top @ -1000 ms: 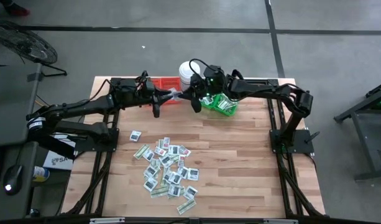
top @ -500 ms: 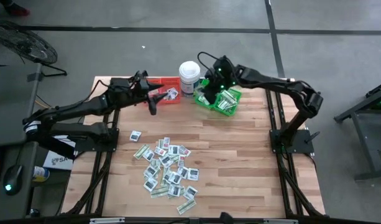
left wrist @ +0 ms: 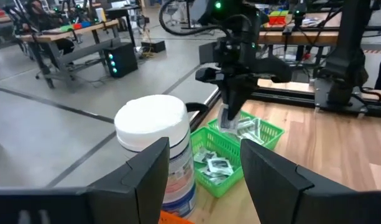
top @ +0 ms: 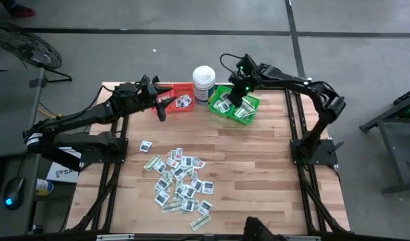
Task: Pick & Place First Aid Supplies
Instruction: Put the black towelette pack into the left green bin
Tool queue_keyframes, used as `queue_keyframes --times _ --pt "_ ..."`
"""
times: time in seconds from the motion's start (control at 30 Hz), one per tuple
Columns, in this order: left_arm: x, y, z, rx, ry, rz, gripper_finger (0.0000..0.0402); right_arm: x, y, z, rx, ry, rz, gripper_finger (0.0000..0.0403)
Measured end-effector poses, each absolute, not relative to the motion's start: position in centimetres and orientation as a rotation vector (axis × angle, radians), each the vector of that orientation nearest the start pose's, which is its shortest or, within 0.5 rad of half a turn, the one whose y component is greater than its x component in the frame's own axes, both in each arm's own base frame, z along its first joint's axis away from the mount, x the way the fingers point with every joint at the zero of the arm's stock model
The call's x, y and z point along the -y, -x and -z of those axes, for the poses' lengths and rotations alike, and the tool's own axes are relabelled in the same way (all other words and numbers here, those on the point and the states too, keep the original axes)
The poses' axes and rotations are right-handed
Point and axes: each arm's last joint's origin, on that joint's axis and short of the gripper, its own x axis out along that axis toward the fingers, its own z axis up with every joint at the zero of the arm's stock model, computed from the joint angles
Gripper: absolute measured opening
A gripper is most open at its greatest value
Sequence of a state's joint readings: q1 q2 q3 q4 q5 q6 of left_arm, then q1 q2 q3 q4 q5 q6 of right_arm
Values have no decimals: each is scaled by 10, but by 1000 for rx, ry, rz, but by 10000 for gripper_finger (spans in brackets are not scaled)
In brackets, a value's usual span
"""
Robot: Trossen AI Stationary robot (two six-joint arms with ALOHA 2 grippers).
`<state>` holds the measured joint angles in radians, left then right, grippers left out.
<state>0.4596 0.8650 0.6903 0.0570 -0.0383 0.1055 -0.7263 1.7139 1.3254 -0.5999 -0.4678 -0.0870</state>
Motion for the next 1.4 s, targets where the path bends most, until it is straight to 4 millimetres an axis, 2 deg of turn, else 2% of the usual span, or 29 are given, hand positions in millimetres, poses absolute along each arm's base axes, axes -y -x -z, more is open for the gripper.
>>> queue_keyframes --times 0.37,0.6,1.03,1.2,1.4 --pt "-110 -163 -309 -136 -56 -441 193 256 -285 -196 -857 -532 107 0" --pt "-117 -158 -308 -140 -44 -443 193 261 -289 -179 -869 -569 116 11" --pt "-116 -158 -307 -152 -32 -407 193 265 -287 -181 -860 -595 161 108" --pt "-111 -153 -293 -294 80 -360 192 264 -280 -202 -815 -582 182 124" --pt "-99 -137 -271 -536 261 -377 192 256 -269 -240 -745 -522 197 126"
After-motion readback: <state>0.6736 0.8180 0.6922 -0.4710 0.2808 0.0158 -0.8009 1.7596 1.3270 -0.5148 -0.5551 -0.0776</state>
